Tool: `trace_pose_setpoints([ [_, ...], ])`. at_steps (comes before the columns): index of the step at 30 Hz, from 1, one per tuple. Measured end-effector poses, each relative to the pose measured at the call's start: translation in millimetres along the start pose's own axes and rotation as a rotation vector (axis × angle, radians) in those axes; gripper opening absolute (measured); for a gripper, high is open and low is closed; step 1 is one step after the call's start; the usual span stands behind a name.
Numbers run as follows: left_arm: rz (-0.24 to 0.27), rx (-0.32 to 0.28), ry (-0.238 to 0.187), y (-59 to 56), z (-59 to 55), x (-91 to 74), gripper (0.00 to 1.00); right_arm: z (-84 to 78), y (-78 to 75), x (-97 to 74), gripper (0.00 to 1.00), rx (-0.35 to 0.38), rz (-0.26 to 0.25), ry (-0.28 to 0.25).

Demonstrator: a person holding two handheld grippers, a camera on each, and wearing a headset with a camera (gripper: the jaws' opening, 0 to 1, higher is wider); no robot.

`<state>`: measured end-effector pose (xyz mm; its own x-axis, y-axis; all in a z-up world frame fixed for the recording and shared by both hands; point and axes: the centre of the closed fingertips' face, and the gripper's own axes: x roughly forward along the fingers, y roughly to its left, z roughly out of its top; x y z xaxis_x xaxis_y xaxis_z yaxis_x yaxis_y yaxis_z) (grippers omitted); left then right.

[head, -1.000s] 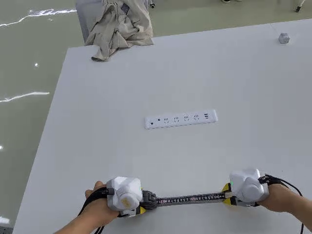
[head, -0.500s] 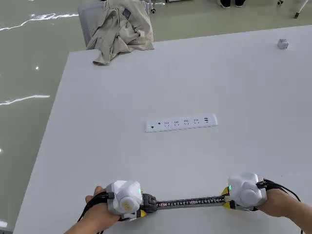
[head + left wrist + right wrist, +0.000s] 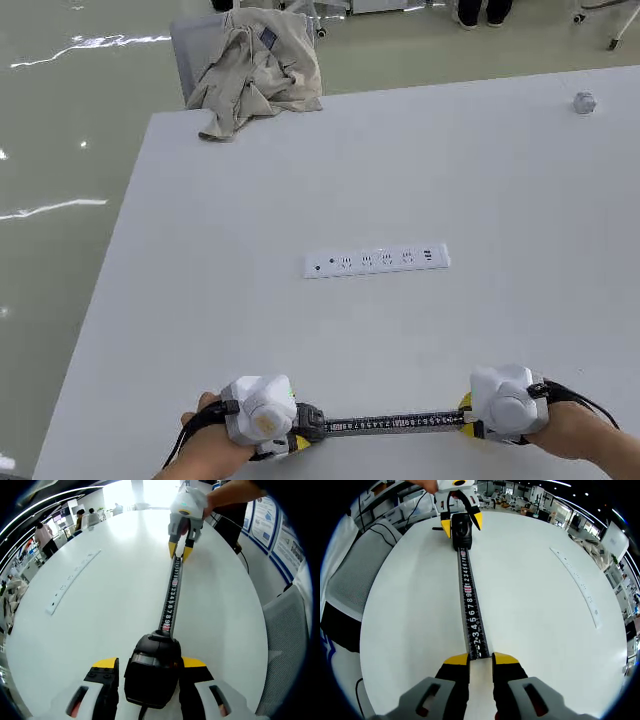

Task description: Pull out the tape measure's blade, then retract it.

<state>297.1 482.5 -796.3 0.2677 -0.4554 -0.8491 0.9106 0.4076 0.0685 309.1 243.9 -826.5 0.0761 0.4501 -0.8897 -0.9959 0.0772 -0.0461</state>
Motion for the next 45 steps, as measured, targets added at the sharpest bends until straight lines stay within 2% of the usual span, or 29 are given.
trace_pose_setpoints([
  [8, 0.021, -0.062, -0.021, -0.8, -0.7, -2.7, 0.47, 4.1, 3.3, 0.2, 0.23, 0.037, -0.002, -0.005],
  [11, 0.043, -0.115, -0.033, 0.3, -1.8, -3.5, 0.48, 4.7, 2.6, 0.1, 0.23, 0.054, -0.016, -0.012],
  [12, 0.06, -0.142, -0.033, 1.6, -3.2, -4.2, 0.5, 6.7, 2.6, -2.0, 0.23, 0.069, -0.024, -0.019],
  [18, 0.083, -0.176, -0.05, -0.1, -5.4, -8.9, 0.54, 8.0, -1.9, -7.7, 0.24, 0.161, -0.064, -0.052],
  [23, 0.121, -0.26, -0.089, 3.0, -4.3, -12.8, 0.57, 8.8, -0.3, -10.7, 0.29, 0.219, -0.087, -0.066],
  [27, 0.16, -0.264, -0.087, 3.4, -8.0, -16.3, 0.58, 11.4, 4.2, -13.5, 0.31, 0.262, -0.095, -0.078],
  [30, 0.196, -0.299, -0.102, 5.7, -9.8, -20.5, 0.62, 13.3, 5.5, -13.8, 0.31, 0.295, -0.102, -0.095],
  [31, 0.196, -0.299, -0.103, 5.0, -10.1, -22.3, 0.64, 13.3, 6.0, -14.0, 0.32, 0.298, -0.107, -0.094],
  [33, 0.203, -0.357, -0.13, 3.4, -9.5, -24.2, 0.67, 14.3, 6.8, -15.2, 0.33, 0.315, -0.118, -0.098],
  [36, 0.221, -0.371, -0.13, 1.6, -12.6, -28.0, 0.67, 15.5, 9.1, -18.6, 0.35, 0.341, -0.13, -0.105],
  [41, 0.245, -0.457, -0.166, -0.5, -16.1, -31.1, 0.67, 17.4, 12.6, -25.1, 0.39, 0.392, -0.163, -0.123],
  [45, 0.27, -0.472, -0.174, -4.3, -17.7, -34.6, 0.67, 16.4, 17.7, -27.1, 0.39, 0.414, -0.18, -0.13],
])
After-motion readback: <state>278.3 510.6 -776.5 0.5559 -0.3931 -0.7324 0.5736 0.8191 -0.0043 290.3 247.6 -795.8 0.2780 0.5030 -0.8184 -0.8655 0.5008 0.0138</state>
